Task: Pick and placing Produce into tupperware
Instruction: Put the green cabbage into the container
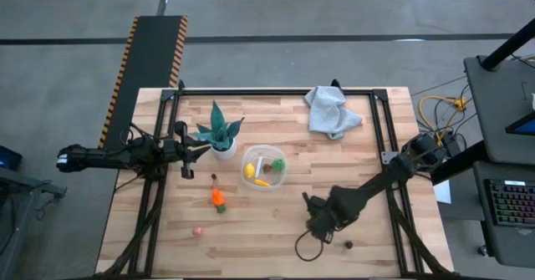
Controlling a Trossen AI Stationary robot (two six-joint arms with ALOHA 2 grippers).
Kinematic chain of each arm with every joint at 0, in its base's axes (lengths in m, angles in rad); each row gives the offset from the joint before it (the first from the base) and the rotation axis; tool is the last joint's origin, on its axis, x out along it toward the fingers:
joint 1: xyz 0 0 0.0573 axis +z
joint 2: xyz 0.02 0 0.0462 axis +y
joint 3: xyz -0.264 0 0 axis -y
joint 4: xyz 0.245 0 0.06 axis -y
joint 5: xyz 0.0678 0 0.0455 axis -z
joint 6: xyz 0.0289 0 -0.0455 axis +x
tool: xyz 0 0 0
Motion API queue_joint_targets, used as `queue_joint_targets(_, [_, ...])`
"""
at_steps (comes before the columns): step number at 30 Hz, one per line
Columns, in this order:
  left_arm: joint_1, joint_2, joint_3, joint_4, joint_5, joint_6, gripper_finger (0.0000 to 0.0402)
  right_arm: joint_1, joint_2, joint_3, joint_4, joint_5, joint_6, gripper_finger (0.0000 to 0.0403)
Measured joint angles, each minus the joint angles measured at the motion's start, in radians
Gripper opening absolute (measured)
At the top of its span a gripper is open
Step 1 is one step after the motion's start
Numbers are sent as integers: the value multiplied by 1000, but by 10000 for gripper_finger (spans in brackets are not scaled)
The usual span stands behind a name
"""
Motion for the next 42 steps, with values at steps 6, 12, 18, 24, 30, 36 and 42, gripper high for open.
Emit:
queue_joint_targets(6, [0, -2, 0, 16, 0, 0, 48, -101, 0, 119, 0, 70, -156, 201])
queue_joint_targets(12, [0, -2, 0, 16, 0, -2, 48, -215, -1, 228, 4, 112, -337, 201])
queue_joint_targets(18, [0, -2, 0, 22, 0, -3, 48, -326, 2, 287, 94, 110, -550, 201])
queue_joint_targets(24, [0, -1, 0, 33, 0, -5, 48, -433, 3, 287, 171, 101, -676, 201])
queue_joint_targets(30, [0, -1, 0, 35, 0, -5, 48, -498, 43, 286, 255, 93, -729, 201])
queue_joint_targets(36, [0, -2, 0, 36, 0, -3, 48, -506, 99, 299, 294, 62, -772, 201])
queue_joint_targets(42, [0, -3, 0, 39, 0, -1, 48, -506, 156, 332, 298, 63, -794, 201])
